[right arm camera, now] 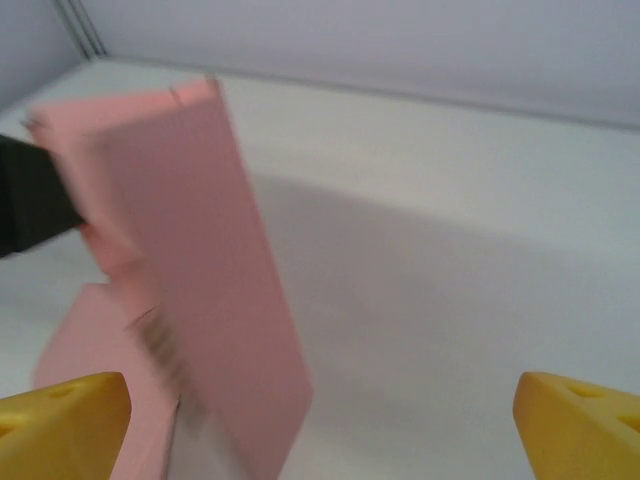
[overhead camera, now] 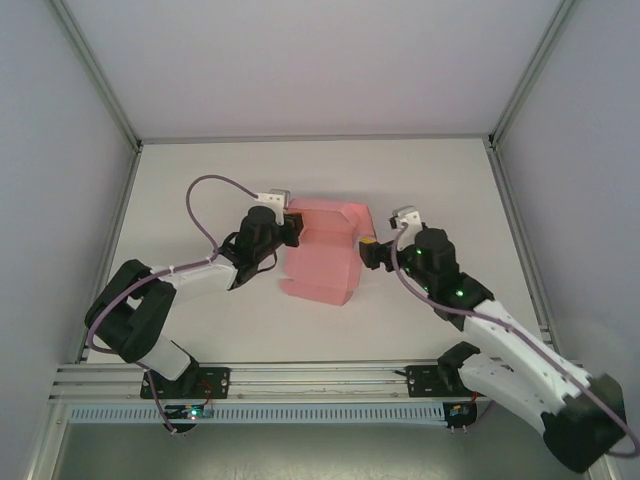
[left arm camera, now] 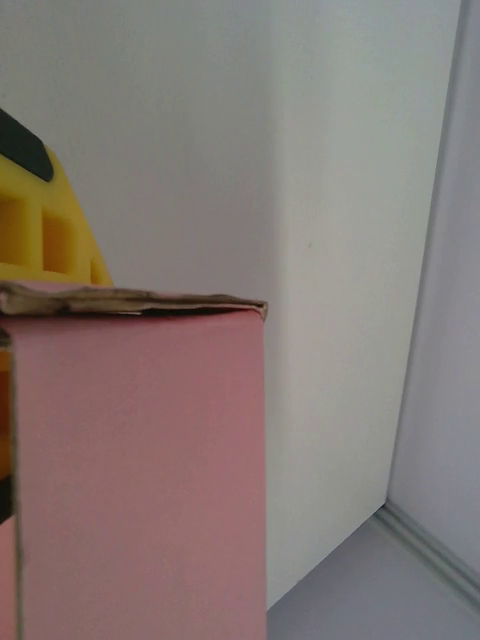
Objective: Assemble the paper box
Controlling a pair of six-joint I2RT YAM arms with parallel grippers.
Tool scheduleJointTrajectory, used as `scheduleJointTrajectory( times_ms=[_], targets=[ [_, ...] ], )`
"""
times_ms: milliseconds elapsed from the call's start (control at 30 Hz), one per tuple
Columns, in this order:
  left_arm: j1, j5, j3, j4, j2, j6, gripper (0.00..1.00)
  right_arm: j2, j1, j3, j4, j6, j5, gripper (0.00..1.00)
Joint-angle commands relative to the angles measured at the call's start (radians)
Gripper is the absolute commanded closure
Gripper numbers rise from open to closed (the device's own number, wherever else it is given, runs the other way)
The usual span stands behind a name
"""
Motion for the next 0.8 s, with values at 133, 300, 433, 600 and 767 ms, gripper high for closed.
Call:
scheduleJointTrajectory(
  times_ms=[133,300,433,600,767],
  targets=[
    [0.059,0.044,-0.015,0.028,0.001,-0.036,1.00,-0.205,-0.180,-0.055,-0.075,0.058,-0.094,0.02],
    [0.061,0.120,-0.026,0.049,-0.007,-0.006,1.00,-0.058,-0.374,0.032,-0.086,0.083,-0.328,0.12],
    [0.060,0.138,-0.030,0.044,-0.015,0.004,1.00,0.141,-0.389,0.118,-0.038,0.040,-0.568,0.24],
    [0.059,0.164,-0.030,0.048,-0.021,0.001,1.00,0.320,-0.314,0.179,0.019,-0.006,-0.741,0.33],
    [0.061,0.157,-0.018,0.014,-0.019,0.011,1.00,0.405,-0.178,0.240,-0.012,-0.114,-0.765,0.41]
  ],
)
